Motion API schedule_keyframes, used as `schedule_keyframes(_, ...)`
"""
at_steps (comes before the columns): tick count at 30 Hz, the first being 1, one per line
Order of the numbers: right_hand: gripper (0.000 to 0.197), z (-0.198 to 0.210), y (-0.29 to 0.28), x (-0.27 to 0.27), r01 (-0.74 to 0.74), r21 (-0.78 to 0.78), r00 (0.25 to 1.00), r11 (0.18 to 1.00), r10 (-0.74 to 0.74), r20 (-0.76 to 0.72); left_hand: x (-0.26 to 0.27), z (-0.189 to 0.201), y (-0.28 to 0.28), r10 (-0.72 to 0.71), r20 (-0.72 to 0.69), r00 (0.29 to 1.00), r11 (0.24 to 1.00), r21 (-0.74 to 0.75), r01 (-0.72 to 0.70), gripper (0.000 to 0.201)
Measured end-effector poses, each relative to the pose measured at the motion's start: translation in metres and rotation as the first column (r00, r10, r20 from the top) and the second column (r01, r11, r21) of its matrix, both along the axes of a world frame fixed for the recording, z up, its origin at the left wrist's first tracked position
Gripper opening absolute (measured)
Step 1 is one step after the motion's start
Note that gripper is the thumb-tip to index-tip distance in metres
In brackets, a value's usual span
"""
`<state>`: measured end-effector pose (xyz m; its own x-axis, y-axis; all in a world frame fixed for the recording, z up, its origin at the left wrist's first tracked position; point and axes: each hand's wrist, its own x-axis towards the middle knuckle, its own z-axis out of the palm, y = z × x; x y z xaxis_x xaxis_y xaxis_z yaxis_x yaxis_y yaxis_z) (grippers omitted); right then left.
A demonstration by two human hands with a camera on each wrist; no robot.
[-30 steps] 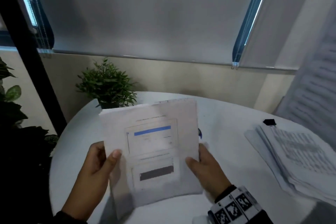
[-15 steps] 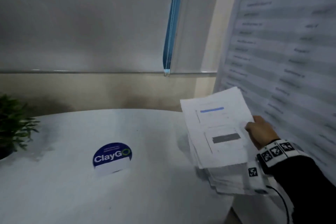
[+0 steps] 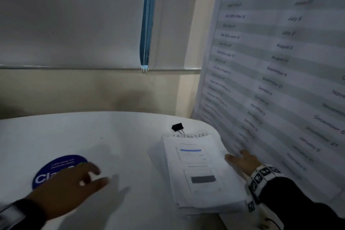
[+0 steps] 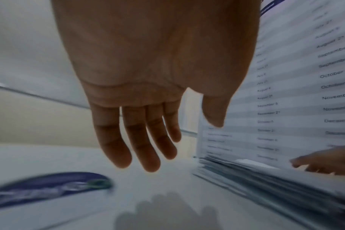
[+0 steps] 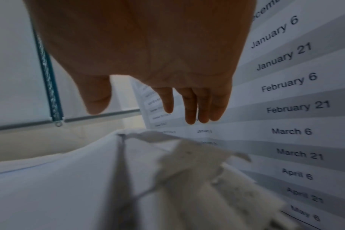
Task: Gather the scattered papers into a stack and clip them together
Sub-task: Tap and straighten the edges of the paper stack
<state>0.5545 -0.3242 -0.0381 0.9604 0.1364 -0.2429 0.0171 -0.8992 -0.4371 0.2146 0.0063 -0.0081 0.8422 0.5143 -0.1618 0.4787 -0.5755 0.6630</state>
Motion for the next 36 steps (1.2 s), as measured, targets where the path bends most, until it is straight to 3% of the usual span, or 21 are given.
schedule_keyframes(1,0.093,-0.003,-0.001,0.003,0.0,0.028,1.0,1.0,0.001,-0.002,0.027,0.01,-0.02,-0.05,-0.106,0.993,0.997,-0.062,0.044,0.055)
schedule_keyframes(3,0.096,-0.016,0.001,0.01,-0.008,0.083,0.999,0.996,0.005,0.038,0.081,0.005,-0.048,-0.073,-0.294,0.953,0.997,-0.033,0.067,0.125)
schedule_keyframes(4,0.097,-0.019,0.002,0.011,-0.036,0.134,0.998,0.99,0.029,0.053,0.102,-0.007,-0.058,-0.049,-0.3,0.953,0.998,-0.059,0.033,0.143)
schedule_keyframes(5,0.099,-0.024,0.004,0.013,-0.05,0.193,0.999,0.98,0.046,0.026,0.121,-0.017,-0.071,-0.054,-0.333,0.941,0.997,-0.071,0.032,0.146)
schedule_keyframes(10,0.105,-0.044,0.013,0.016,-0.125,0.31,0.974,0.943,0.176,-0.142,0.173,-0.046,-0.118,0.089,-0.387,0.918,0.994,-0.016,-0.104,0.109)
schedule_keyframes(15,0.061,-0.049,0.013,0.015,-0.038,0.485,0.969,0.874,0.151,-0.197,0.187,-0.054,-0.124,0.127,-0.353,0.927,0.981,-0.093,-0.17,0.087)
schedule_keyframes(16,0.064,-0.051,0.013,0.013,-0.034,0.513,0.964,0.858,0.164,-0.209,0.187,-0.053,-0.125,0.134,-0.326,0.936,0.974,-0.13,-0.184,0.085)
schedule_keyframes(18,0.097,-0.058,0.015,0.007,-0.03,0.551,0.965,0.834,0.169,-0.203,0.187,-0.053,-0.124,0.173,-0.277,0.945,0.947,-0.217,-0.237,0.088)
schedule_keyframes(20,0.112,-0.075,0.015,0.001,-0.029,0.609,0.971,0.792,0.166,-0.169,0.185,-0.052,-0.121,0.222,-0.191,0.956,0.887,-0.368,-0.28,0.097)
schedule_keyframes(23,0.114,-0.074,0.014,-0.029,-0.064,0.6,0.98,0.797,0.164,-0.113,0.176,-0.057,-0.107,0.318,-0.084,0.944,0.786,-0.533,-0.312,0.093)
schedule_keyframes(25,0.109,-0.067,0.009,-0.053,-0.054,0.597,0.992,0.8,0.113,-0.063,0.163,-0.057,-0.1,0.279,-0.091,0.956,0.756,-0.593,-0.277,0.082)
schedule_keyframes(28,0.116,-0.06,0.0,-0.08,-0.065,0.66,0.998,0.749,0.063,0.027,0.143,-0.052,-0.101,0.213,-0.069,0.975,0.678,-0.708,-0.198,0.082)
schedule_keyframes(29,0.112,-0.056,0.001,-0.09,-0.097,0.669,0.995,0.737,0.076,0.06,0.134,-0.048,-0.102,0.18,-0.055,0.982,0.666,-0.728,-0.163,0.081)
schedule_keyframes(32,0.07,-0.029,0.015,-0.119,-0.165,0.722,0.986,0.671,0.133,0.103,0.106,-0.045,-0.097,0.161,0.028,0.987,0.618,-0.782,-0.079,0.079)
schedule_keyframes(36,0.058,0.013,0.04,-0.147,-0.339,0.733,0.941,0.59,0.211,0.265,0.053,-0.033,-0.078,0.376,0.163,0.912,0.504,-0.862,-0.054,0.082)
